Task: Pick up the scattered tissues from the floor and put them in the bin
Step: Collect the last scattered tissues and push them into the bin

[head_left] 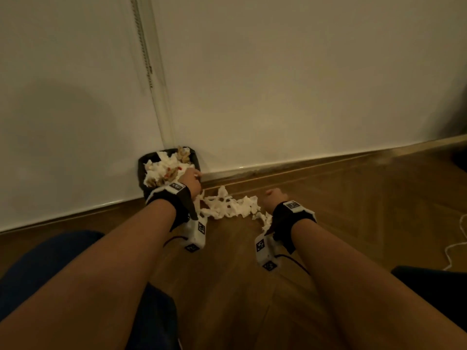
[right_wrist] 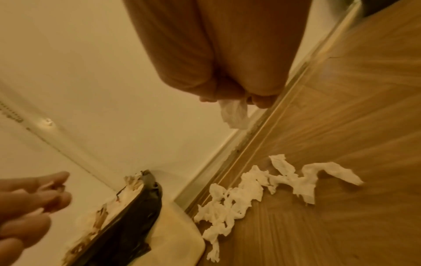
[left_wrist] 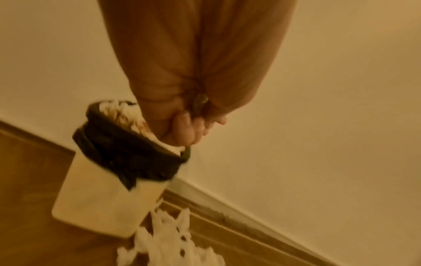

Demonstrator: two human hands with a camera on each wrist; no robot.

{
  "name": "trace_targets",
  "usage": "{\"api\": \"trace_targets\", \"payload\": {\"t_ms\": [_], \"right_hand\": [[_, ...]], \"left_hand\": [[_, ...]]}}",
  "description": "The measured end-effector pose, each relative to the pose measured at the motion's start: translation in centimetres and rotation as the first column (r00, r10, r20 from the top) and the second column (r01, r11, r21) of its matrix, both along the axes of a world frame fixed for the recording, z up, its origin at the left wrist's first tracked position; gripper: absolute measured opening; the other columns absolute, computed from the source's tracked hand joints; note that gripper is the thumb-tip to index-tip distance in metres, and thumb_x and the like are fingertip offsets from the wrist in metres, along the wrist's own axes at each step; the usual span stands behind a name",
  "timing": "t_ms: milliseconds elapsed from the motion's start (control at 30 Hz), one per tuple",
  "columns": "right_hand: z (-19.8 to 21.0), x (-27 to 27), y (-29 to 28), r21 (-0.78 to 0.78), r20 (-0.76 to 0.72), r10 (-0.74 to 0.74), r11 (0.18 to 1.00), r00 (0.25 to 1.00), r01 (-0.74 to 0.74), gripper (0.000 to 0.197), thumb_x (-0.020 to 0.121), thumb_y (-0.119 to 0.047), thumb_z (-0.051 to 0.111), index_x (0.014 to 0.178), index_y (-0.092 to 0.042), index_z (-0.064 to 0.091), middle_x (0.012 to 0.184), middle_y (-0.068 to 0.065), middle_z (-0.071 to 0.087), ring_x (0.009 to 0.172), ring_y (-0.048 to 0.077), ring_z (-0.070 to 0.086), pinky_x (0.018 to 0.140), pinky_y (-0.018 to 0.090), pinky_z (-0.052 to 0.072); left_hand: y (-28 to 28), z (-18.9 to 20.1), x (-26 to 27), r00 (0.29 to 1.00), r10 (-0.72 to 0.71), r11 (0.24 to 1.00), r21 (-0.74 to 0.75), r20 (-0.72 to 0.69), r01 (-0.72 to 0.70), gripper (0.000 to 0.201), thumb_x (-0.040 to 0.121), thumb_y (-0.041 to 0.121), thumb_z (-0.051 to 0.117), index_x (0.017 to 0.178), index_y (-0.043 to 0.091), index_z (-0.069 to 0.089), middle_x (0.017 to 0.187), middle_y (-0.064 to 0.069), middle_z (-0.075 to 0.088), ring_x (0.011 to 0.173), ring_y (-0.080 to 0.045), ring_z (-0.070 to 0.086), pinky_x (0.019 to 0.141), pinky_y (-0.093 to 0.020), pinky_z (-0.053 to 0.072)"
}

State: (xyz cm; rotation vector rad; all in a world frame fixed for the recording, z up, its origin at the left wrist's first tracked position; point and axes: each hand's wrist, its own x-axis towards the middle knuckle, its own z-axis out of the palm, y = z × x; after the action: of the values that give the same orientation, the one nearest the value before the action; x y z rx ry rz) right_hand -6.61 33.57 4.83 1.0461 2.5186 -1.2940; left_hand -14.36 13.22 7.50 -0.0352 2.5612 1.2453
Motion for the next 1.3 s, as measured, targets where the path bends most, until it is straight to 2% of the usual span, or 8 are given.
{"api": "trace_targets", "payload": {"t_ms": [133,333,533,700,833,967,1100,1300], "right_hand": [[1.2,-3.6,-2.9,-0.009,-0.145,0.101,0.995,0.984,-0.103,0.042,0.093,-0.007,0.048,0.134,-0.007,0.04,0.135,0.018,0.046,0.123,0.032,0.047,0.078,0.02,0.043],[2.6,-10.0,-7.9,-0.102,-0.325,0.067,0.989,0.943,-0.106,0.035,0.095,0.003,0.04,0.127,-0.006,0.049,0.12,0.021,0.058,0.101,0.034,0.061,0.089,0.043,0.052],[2.3,-14.6,-11.4,-0.294,-0.411,0.045,0.939,0.91,-0.179,0.034,0.094,0.007,0.043,0.123,-0.001,0.058,0.113,0.022,0.062,0.081,0.032,0.065,0.058,0.021,0.056],[0.4,-18.4,-13.7,-0.132,-0.261,0.25,0.948,0.933,-0.29,0.049,0.089,-0.001,0.058,0.136,-0.001,0.045,0.139,0.018,0.048,0.124,0.035,0.049,0.102,0.042,0.045],[-1.3,-21.0,-14.8,-0.032,-0.24,0.289,0.952,0.927,-0.305,0.047,0.087,-0.002,0.062,0.132,-0.001,0.051,0.135,0.017,0.052,0.123,0.033,0.051,0.102,0.041,0.045],[-2.5,-21.9,-16.0,0.193,-0.304,0.327,0.941,0.895,-0.279,0.024,0.092,-0.011,0.053,0.111,-0.012,0.067,0.117,0.009,0.065,0.108,0.027,0.06,0.092,0.028,0.047],[-2.2,-22.2,-17.2,0.428,-0.091,0.596,0.746,0.798,-0.509,0.024,0.093,-0.01,0.051,0.108,-0.01,0.069,0.115,0.011,0.066,0.104,0.028,0.061,0.087,0.029,0.047],[-4.6,-21.3,-18.1,0.578,0.144,0.8,0.409,0.582,-0.706,0.033,0.095,-0.013,0.047,0.126,-0.005,0.054,0.126,0.015,0.044,0.11,0.032,0.051,0.093,0.035,0.041]], "left_hand": [[-4.6,2.3,-3.9,0.987,0.137,0.984,-0.099,-0.08,-0.145,0.035,0.097,0.012,0.039,0.129,0.002,0.048,0.134,-0.021,0.048,0.12,-0.037,0.047,0.102,-0.04,0.04],[-8.3,2.7,-8.2,0.987,0.133,0.977,-0.158,-0.093,-0.147,0.046,0.095,0.011,0.039,0.141,0.015,0.04,0.143,-0.02,0.038,0.125,-0.036,0.043,0.105,-0.035,0.038],[-9.1,0.8,-11.2,0.981,0.127,0.991,-0.013,-0.149,-0.13,0.046,0.092,0.013,0.044,0.138,0.013,0.042,0.14,-0.013,0.019,0.124,-0.031,0.037,0.108,-0.036,0.036],[-9.3,-0.8,-12.9,0.939,0.181,0.983,0.024,-0.292,-0.182,0.012,0.096,0.01,0.044,0.1,0.018,0.036,0.099,0.0,0.025,0.093,-0.017,0.036,0.071,-0.014,0.04],[-9.0,-2.2,-13.4,0.96,-0.044,0.975,-0.223,-0.275,-0.02,0.043,0.094,0.007,0.046,0.137,0.013,0.043,0.117,-0.004,0.029,0.098,-0.024,0.043,0.088,-0.023,0.039],[-8.8,-3.1,-13.5,0.955,-0.172,0.939,-0.334,-0.244,0.084,0.032,0.093,0.016,0.048,0.123,0.019,0.059,0.128,-0.014,0.034,0.11,-0.03,0.047,0.099,-0.035,0.043],[-9.3,-4.7,-14.1,0.947,-0.25,0.886,-0.442,-0.2,0.141,0.023,0.091,0.018,0.053,0.109,0.017,0.068,0.127,-0.015,0.042,0.112,-0.031,0.048,0.097,-0.036,0.043],[-9.6,-6.7,-14.2,0.969,-0.228,0.832,-0.536,-0.095,0.143,0.041,0.097,0.022,0.044,0.136,0.01,0.048,0.149,-0.012,0.028,0.132,-0.031,0.034,0.112,-0.039,0.029]]}}
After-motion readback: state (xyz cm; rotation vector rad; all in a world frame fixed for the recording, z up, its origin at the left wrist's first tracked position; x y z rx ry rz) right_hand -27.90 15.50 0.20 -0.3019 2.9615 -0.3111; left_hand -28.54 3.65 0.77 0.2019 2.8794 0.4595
